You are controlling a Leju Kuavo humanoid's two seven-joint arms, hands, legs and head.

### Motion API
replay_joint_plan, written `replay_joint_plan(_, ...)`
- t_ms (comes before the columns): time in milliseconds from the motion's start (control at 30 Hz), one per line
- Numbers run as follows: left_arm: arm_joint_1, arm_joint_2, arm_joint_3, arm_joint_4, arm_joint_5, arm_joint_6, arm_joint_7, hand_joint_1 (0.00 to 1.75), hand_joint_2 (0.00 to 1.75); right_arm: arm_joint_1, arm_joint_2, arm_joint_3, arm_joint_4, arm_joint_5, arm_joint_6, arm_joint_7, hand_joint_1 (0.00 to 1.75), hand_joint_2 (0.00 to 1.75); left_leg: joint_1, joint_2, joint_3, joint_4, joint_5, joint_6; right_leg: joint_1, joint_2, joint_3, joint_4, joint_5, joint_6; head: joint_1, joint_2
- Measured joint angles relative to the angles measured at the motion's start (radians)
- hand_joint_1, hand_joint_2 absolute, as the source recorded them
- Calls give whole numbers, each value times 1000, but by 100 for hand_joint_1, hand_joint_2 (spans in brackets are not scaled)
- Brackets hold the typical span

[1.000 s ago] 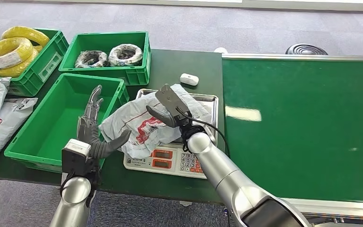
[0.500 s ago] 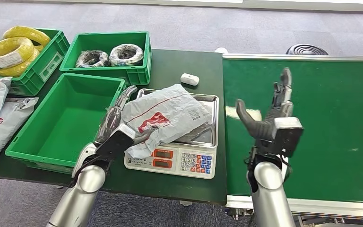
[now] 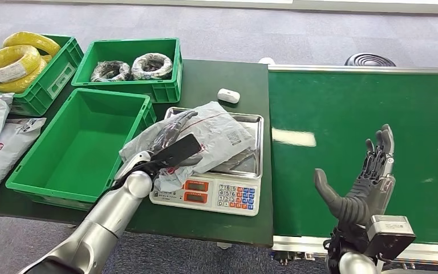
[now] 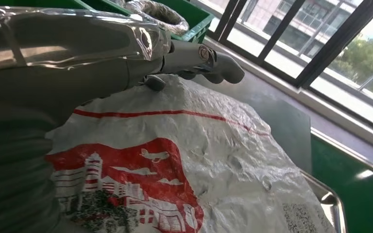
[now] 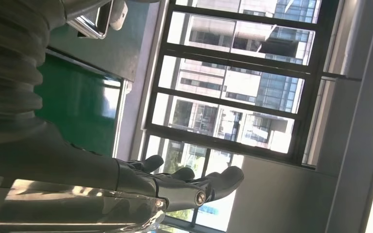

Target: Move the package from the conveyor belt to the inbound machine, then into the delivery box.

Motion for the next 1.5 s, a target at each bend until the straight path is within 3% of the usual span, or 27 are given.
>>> replay_joint_plan(100, -56, -17, -15, 92, -18, -23, 15, 0, 175, 15, 6, 8, -10, 6, 14, 0, 0, 175, 0, 0, 0, 0, 0, 0, 0, 0, 0, 0, 0, 0, 0, 0)
replay_joint_plan(233, -116, -37, -36, 197, -43, -47, 26, 157, 175, 13, 10, 13, -11, 12, 28, 0, 0, 175, 0, 0, 0, 0, 0, 1, 0, 0, 1, 0, 0, 0, 0, 0)
replay_joint_plan(333, -147, -51, -59, 260, -72, -61, 39, 173, 175, 5, 14, 14, -11, 8, 36, 3, 0, 175, 0, 0, 0, 0, 0, 1, 0, 0, 1, 0, 0, 0, 0, 0)
replay_joint_plan(633, -210, -66, -100, 363, -95, -61, 57, 175, 175, -5, 17, 10, -19, -31, 56, 6, 0, 175, 0, 0, 3, 0, 0, 1, 0, 0, 4, 0, 0, 0, 0, 0)
replay_joint_plan(900, -211, -43, -83, 361, -50, 54, 3, 175, 175, -4, 25, 2, -21, -33, 57, 14, 0, 175, 0, 0, 4, 0, 1, 0, 0, 0, 5, 0, 0, 0, 0, 0)
replay_joint_plan(1067, -192, 18, -27, 250, -1, 112, -34, 175, 175, 4, 32, -5, -30, -32, 65, 18, 0, 175, 1, 1, 3, 0, 1, 0, 1, 0, 3, 1, 1, -1, 0, 0)
replay_joint_plan(1300, -139, 139, 74, -64, 6, 139, -3, 175, 175, 39, 39, -37, -36, -47, 82, 14, 0, 175, 1, 1, 0, 0, 1, 0, 1, 0, 0, 1, 0, -1, 0, 0)
replay_joint_plan(1500, -102, 234, 166, -243, -14, 153, 11, 175, 175, 73, 49, -69, -42, -58, 94, 3, 0, 175, 1, 1, -2, -1, 1, 0, 1, 0, -1, 1, 0, -1, 0, 0)
